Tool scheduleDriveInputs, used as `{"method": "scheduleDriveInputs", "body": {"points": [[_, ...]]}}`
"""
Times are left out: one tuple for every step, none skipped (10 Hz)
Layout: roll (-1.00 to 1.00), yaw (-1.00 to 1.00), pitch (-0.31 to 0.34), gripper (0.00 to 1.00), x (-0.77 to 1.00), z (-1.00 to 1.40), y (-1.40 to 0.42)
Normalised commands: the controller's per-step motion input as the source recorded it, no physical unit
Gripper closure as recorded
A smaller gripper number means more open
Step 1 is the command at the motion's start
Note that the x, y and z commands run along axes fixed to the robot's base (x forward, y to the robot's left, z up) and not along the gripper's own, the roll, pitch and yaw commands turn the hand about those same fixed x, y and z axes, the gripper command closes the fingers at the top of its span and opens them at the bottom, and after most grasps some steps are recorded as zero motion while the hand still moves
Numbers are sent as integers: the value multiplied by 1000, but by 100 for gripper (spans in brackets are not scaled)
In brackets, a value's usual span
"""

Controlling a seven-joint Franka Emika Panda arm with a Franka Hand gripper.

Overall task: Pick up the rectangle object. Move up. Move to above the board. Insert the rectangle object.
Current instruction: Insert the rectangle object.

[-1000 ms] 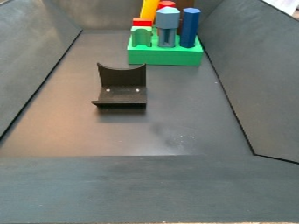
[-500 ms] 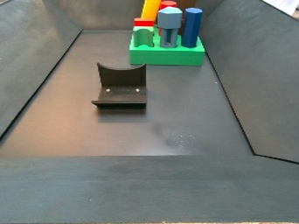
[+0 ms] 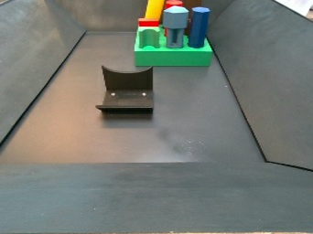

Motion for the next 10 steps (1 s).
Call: {"method": "scheduleDriveInputs", "body": {"points": [[470, 0, 276, 100, 591, -123, -366], [456, 0, 269, 100, 643, -149, -346], [441, 0, 274, 100, 671, -169, -334], [386, 0, 269, 100, 726, -206, -334], [236, 0, 177, 100, 906, -169, -346], [184, 0, 100, 100, 1000, -183, -343], [156, 0, 51, 100, 1000, -217, -320], [104, 0, 0, 100, 1000, -289, -271], [84, 0, 0, 100, 1000, -351, -229], [27, 0, 0, 100, 1000, -326, -134]]}}
